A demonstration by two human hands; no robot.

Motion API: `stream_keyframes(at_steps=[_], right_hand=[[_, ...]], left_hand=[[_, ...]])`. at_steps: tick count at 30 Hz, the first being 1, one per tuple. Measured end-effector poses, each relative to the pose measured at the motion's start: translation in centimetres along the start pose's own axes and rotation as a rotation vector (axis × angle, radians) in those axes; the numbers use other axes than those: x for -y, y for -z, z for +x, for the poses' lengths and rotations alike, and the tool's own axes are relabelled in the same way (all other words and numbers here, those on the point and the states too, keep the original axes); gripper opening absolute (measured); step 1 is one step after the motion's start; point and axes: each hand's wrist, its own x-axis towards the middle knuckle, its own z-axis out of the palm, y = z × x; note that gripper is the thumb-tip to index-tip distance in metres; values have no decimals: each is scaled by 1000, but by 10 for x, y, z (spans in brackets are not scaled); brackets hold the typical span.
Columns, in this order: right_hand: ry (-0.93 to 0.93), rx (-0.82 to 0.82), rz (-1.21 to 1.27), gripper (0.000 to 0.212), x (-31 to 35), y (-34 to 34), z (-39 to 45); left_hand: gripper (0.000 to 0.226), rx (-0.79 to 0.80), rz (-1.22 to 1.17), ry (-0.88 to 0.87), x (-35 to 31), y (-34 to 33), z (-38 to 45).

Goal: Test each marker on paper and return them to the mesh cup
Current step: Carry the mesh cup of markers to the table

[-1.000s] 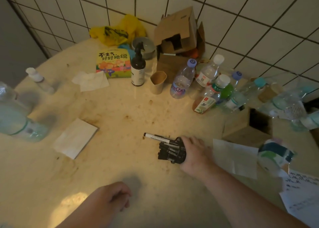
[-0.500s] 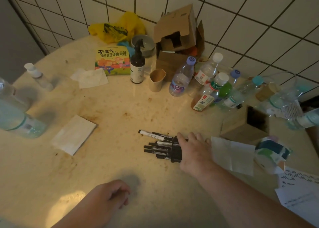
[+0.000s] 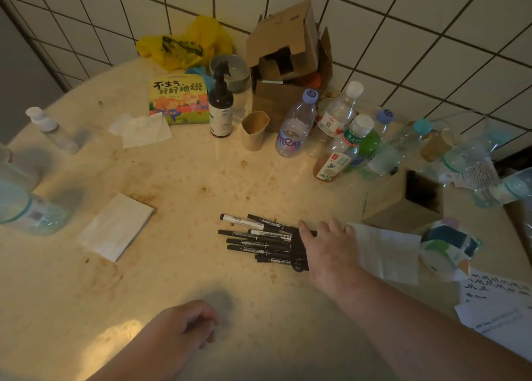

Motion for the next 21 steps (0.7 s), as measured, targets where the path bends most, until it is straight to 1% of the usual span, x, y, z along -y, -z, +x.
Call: stream_keyframes(at_steps=[4,7,12,15,18,21], right_hand=[[-24,32,-28,104,-10,-6,-3],[-34,26,-25,103,-18,-12,-7],[-34,33,37,100,-30,-15,-13],[-49,18,143,96,-44,-22,-18],[-73,23,313,88,-65,-32,-26],[-116,19,501,83,-84,-51,-38]], left_hand=[[19,-5,9,0,-7,-1,2],[20,8,8,17,-13,-4,5],[34,26,25,-7,-21,-15,10],[33,36,28,13,-27,-20,11],[25,28,34,41,-34,-26,10],[25,11,50,56,-37,-33,8]])
